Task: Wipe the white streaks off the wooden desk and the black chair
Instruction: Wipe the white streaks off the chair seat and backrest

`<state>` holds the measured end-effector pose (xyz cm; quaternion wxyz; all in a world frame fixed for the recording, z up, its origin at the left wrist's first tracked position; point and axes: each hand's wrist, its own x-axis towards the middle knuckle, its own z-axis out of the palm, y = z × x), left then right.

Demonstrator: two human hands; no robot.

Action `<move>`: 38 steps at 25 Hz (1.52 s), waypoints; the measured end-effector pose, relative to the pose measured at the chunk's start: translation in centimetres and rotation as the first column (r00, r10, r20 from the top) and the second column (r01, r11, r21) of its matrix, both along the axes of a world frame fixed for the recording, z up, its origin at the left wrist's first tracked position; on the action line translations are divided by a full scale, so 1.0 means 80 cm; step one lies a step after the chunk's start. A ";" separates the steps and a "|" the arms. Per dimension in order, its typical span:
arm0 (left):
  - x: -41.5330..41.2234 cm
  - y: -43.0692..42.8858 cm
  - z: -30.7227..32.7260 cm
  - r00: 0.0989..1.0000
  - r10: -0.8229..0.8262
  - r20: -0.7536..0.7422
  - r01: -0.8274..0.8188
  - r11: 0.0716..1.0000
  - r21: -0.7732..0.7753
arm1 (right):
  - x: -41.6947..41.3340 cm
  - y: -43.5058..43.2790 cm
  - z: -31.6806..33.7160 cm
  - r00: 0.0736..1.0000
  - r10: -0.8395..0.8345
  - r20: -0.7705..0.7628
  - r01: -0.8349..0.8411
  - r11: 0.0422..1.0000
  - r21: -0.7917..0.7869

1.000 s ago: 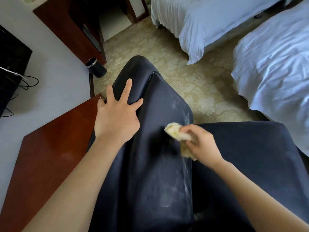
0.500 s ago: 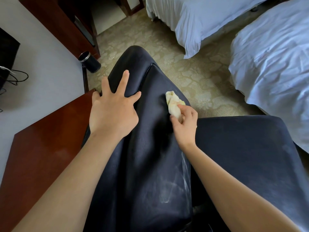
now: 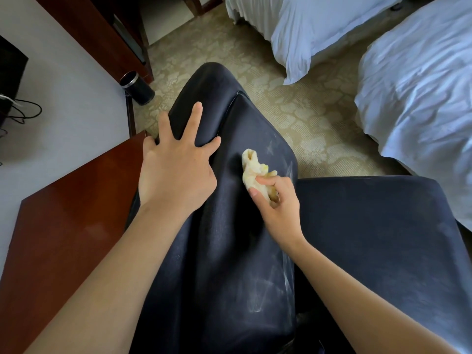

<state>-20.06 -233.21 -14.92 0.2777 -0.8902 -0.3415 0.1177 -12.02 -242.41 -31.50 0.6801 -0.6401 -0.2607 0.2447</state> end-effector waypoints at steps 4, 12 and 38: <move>0.001 0.000 0.000 1.000 -0.007 -0.003 0.007 1.000 0.016 | 0.019 0.020 -0.003 0.997 -0.046 0.067 0.045 0.999 0.004; 0.001 0.000 -0.001 1.000 -0.018 0.004 0.018 0.999 0.027 | 0.109 0.094 -0.012 0.959 -0.251 -0.133 0.217 0.950 -0.224; 0.002 0.000 0.000 1.000 -0.013 0.016 0.013 1.000 0.019 | -0.055 -0.089 -0.049 0.893 0.090 0.441 -0.156 0.981 0.117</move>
